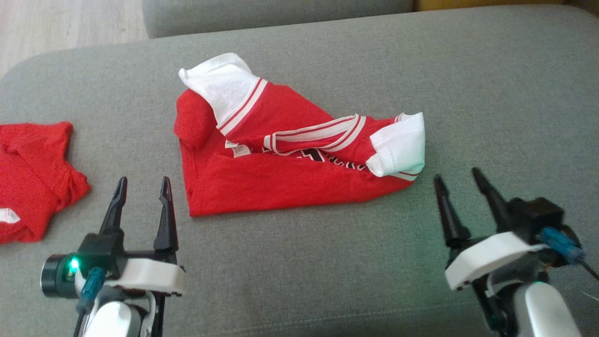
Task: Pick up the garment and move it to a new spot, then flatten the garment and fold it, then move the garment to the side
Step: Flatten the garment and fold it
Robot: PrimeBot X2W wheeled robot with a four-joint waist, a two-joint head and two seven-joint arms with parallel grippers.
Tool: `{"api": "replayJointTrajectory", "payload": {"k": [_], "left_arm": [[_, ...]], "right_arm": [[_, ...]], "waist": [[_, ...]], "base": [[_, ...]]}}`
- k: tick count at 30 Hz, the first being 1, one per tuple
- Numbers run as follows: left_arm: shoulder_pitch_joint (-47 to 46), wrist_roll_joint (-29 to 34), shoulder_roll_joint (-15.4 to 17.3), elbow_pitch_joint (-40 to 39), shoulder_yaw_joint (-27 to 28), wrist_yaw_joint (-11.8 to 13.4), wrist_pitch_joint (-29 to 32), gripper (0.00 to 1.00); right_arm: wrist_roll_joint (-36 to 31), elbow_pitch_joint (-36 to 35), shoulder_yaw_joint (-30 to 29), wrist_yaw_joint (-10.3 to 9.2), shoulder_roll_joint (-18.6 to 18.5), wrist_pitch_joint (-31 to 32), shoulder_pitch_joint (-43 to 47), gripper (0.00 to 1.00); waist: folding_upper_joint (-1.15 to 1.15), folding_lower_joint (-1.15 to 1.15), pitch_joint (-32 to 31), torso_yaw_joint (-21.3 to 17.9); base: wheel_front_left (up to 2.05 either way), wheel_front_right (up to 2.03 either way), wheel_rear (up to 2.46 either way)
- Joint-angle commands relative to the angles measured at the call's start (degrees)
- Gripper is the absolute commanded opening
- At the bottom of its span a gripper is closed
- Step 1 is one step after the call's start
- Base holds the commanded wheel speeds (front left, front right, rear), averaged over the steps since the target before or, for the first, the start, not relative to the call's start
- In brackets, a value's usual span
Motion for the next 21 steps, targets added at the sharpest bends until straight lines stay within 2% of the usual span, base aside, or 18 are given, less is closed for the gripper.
{"api": "replayJointTrajectory", "payload": {"k": [1, 11, 20, 21], "left_arm": [[-2.55, 0.39, 1.23, -2.04, 1.68, 0.21, -0.34, 1.0], [-6.62, 0.36, 0.25, -1.2, 0.66, -0.38, -0.34, 1.0], [-8.86, 0.72, -0.62, -0.54, 0.36, -0.84, -0.34, 1.0], [-8.96, 0.75, -0.71, -0.49, 0.37, -0.86, -0.34, 1.0]], "right_arm": [[-0.22, -1.49, 2.2, -0.04, -0.66, 0.86, -2.39, 1.0], [-0.55, 5.77, 11.11, -0.04, -2.65, 11.87, -13.85, 1.0], [-2.39, 13.92, 11.63, -0.04, -3.18, 17.98, -20.47, 1.0], [-2.44, 14.69, 11.36, -0.04, -3.11, 18.35, -20.69, 0.94]], "waist": [[0.0, 0.0, 0.34, 0.0], [0.0, 0.0, 4.1, 1.22], [0.0, 0.0, 6.52, 2.01], [0.0, 0.0, 6.64, 2.0]], "base": [[0.0, 0.0, 0.0], [0.0, 0.0, 0.0], [0.0, 0.0, 0.0], [0.0, 0.0, 0.0]]}}
